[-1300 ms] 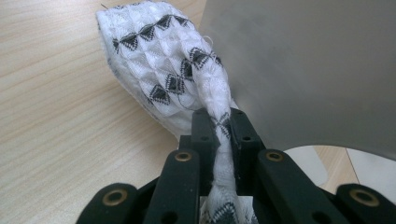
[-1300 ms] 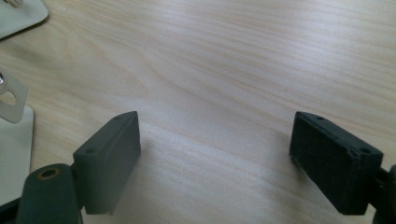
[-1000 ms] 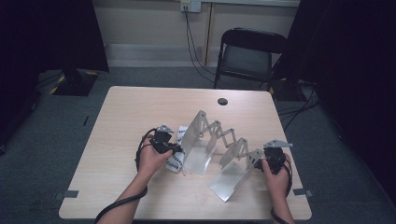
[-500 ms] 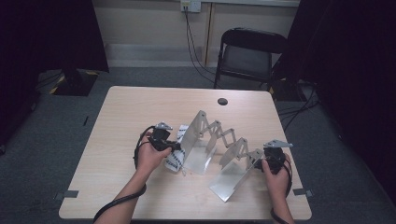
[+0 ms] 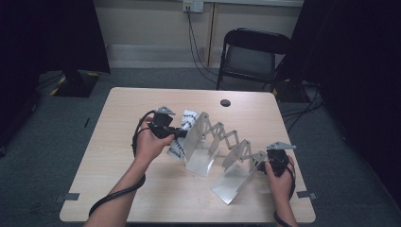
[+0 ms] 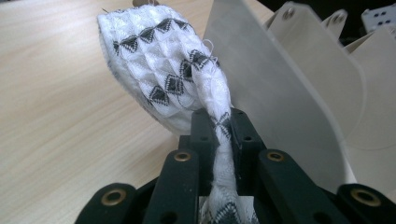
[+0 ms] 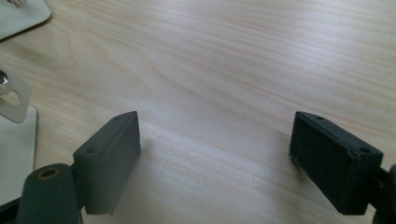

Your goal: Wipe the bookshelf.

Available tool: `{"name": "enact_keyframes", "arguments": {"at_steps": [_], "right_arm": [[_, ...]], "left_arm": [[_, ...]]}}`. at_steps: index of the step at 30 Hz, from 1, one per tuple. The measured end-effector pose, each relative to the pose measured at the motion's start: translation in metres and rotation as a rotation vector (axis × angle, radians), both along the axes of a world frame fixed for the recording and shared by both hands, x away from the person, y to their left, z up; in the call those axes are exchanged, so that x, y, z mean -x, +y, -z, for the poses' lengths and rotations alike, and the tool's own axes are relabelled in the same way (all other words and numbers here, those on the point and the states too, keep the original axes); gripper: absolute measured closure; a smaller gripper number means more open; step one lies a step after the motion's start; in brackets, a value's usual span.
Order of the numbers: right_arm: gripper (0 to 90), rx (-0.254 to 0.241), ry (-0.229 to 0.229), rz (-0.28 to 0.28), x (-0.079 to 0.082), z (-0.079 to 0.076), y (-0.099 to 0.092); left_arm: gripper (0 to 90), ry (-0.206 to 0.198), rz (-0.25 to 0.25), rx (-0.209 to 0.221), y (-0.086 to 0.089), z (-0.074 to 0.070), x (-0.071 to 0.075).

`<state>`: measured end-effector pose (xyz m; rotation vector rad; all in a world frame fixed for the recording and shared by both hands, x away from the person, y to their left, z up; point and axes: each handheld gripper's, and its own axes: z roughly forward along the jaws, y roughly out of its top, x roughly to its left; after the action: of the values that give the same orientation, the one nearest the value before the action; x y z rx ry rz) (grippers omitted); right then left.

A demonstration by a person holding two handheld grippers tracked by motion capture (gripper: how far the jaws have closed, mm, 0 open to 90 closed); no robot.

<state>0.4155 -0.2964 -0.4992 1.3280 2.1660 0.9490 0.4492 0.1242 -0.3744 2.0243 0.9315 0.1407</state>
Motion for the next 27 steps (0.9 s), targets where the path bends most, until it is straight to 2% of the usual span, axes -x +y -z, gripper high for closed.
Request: {"name": "enact_keyframes", "arguments": {"at_steps": [2, 3, 4, 7, 12, 18, 27], "right_arm": [[15.7, 0.000, 0.000, 0.000, 0.000, 0.000, 0.000], [15.7, 0.000, 0.000, 0.000, 0.000, 0.000, 0.000], [15.7, 0.000, 0.000, 0.000, 0.000, 0.000, 0.000], [15.7, 0.001, -0.001, -0.001, 0.000, 0.000, 0.000], [15.7, 0.000, 0.001, 0.000, 0.000, 0.000, 0.001], [15.6, 0.000, 0.001, 0.000, 0.000, 0.000, 0.001], [15.7, 0.000, 0.001, 0.000, 0.000, 0.000, 0.001]], "left_arm": [[82.4, -0.001, -0.001, 0.002, 0.000, -0.004, 0.000], [82.3, -0.011, 0.003, 0.000, 0.000, -0.013, 0.000], [82.3, -0.011, 0.003, 0.000, 0.000, -0.013, 0.000], [82.2, -0.031, -0.003, 0.017, 0.000, -0.030, 0.001], [82.1, -0.044, -0.006, 0.023, -0.001, -0.041, 0.001], [82.1, -0.051, 0.004, 0.011, -0.005, -0.039, 0.001], [82.0, -0.026, 0.007, 0.001, -0.006, -0.020, 0.000]]}}
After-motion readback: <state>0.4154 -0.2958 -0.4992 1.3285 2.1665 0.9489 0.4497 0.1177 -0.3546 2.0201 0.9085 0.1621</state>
